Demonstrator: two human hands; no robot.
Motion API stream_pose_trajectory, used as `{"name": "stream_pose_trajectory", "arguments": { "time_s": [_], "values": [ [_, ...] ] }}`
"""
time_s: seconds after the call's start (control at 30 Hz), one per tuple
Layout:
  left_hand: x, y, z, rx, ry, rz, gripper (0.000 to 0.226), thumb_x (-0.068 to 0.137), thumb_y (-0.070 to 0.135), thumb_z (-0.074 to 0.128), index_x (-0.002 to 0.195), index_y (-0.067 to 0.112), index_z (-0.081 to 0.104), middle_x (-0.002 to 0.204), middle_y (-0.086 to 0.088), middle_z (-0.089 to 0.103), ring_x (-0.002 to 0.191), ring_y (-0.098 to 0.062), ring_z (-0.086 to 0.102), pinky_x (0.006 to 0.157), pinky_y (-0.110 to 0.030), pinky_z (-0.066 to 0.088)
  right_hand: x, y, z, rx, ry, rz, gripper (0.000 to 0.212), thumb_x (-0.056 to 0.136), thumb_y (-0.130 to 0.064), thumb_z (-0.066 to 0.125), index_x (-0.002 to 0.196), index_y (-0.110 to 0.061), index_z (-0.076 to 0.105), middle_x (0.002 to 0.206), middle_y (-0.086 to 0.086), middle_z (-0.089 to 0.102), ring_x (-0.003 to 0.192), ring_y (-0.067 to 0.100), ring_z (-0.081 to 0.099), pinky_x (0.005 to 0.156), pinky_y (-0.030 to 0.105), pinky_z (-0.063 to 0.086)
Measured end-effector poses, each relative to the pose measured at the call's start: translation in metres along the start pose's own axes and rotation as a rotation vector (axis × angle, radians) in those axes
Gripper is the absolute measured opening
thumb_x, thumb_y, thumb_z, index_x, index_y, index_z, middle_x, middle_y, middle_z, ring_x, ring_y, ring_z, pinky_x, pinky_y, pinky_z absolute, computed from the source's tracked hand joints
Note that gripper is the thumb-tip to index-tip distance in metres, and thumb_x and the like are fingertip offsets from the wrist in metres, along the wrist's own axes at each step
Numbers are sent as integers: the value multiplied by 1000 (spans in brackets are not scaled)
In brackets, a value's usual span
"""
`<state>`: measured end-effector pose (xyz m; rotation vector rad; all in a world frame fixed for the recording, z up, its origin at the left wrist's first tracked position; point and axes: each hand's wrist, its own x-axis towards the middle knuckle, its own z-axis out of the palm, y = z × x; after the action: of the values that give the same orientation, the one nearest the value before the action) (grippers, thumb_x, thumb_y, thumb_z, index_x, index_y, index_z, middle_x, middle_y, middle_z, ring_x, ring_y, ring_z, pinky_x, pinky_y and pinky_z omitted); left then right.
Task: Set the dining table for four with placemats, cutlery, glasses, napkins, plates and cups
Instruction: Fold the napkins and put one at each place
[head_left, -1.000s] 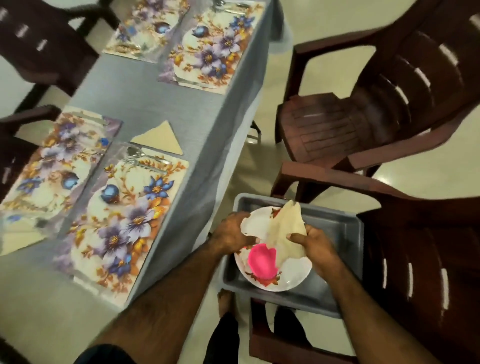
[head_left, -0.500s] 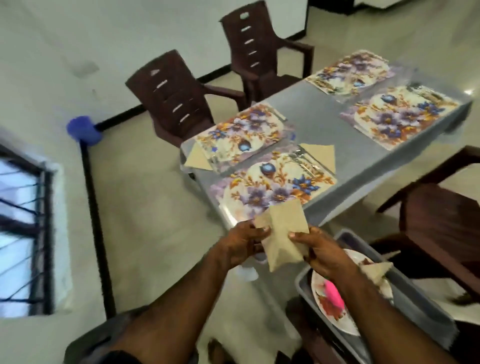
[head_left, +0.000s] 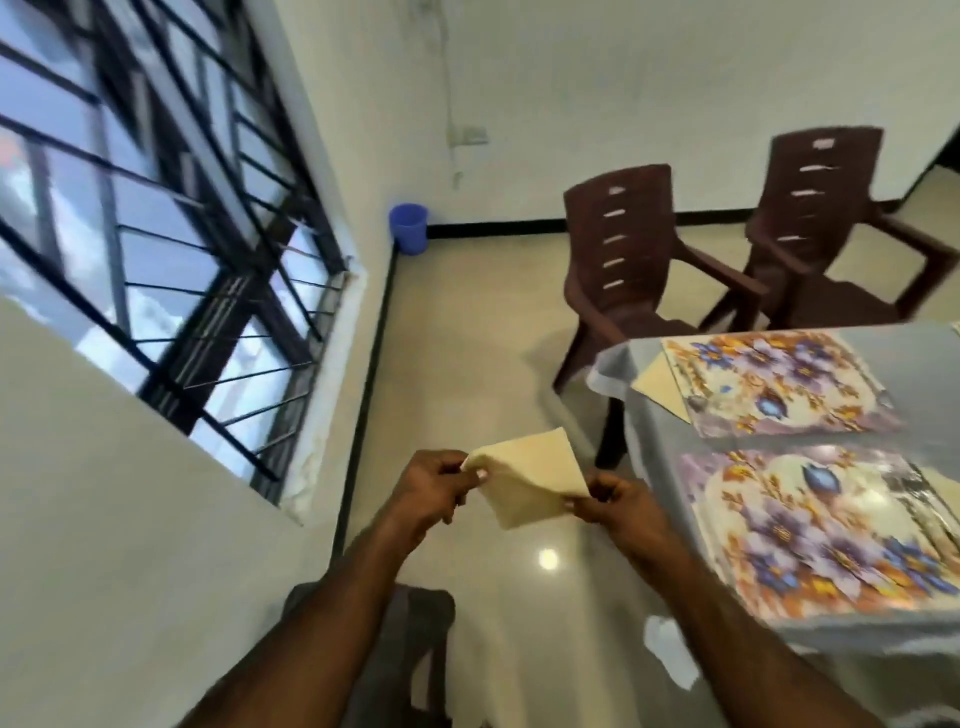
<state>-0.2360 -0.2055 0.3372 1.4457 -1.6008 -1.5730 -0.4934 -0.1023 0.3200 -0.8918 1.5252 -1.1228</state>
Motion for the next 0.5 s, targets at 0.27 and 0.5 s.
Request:
{"name": "stream_pose_trajectory", "arguments": {
  "time_s": [0.27, 0.5],
  "values": [
    [63, 17, -72, -590, 106, -25, 22, 100, 5, 60, 113, 6, 78, 117, -25, 75, 106, -41, 74, 87, -44, 62, 132, -37, 55, -120, -183, -288, 37, 77, 24, 72, 77, -12, 81, 115, 4, 73, 109, 13, 70, 86, 30, 58],
    [181, 50, -96, -565, 122, -16, 44, 75, 44, 86, 92, 6, 71, 98, -11, 72, 90, -25, 70, 74, -37, 59, 254, -42, 50, -228, -487, -214, 36, 84, 10, 70, 96, -22, 82, 140, -12, 63, 128, 10, 59, 96, 39, 57]
  ]
}}
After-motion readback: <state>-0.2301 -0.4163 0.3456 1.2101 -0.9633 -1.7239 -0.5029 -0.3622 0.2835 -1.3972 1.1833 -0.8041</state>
